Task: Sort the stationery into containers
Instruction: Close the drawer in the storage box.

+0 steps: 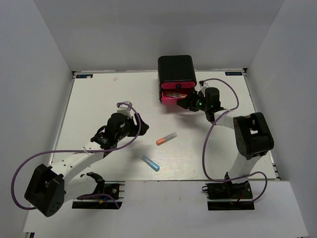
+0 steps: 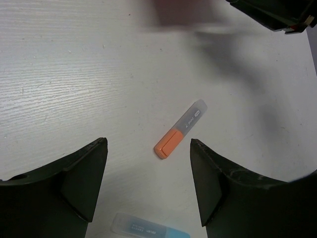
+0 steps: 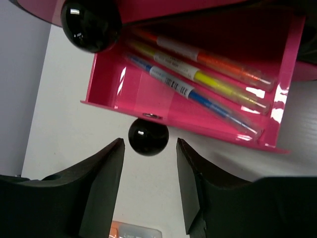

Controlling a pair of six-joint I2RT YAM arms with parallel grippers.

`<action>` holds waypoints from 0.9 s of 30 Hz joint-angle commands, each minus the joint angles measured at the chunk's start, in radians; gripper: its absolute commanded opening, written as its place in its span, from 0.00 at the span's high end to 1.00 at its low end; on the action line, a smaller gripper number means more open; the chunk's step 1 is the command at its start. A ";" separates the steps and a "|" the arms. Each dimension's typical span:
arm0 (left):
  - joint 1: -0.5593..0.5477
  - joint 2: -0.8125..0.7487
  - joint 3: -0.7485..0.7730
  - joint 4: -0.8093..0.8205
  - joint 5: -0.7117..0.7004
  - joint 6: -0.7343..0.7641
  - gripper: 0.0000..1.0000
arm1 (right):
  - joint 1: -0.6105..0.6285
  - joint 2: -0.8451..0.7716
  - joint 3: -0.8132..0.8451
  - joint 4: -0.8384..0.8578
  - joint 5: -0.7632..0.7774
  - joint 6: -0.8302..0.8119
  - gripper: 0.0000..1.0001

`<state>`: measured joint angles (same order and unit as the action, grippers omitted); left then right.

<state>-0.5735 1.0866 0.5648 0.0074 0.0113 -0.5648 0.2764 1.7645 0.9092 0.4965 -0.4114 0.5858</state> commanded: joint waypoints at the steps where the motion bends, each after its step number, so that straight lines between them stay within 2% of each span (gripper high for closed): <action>1: -0.003 0.002 0.029 -0.001 0.004 0.011 0.23 | 0.004 0.022 0.049 0.066 0.037 0.037 0.48; 13: -0.003 0.002 0.029 -0.011 0.004 0.011 0.23 | 0.003 0.069 0.092 0.119 0.026 0.052 0.65; 27: -0.003 0.022 0.038 0.008 0.013 0.011 0.23 | -0.002 0.162 0.241 0.125 0.034 0.059 0.67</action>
<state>-0.5735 1.1091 0.5713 0.0010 0.0116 -0.5644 0.2745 1.9194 1.0828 0.5484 -0.3794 0.6411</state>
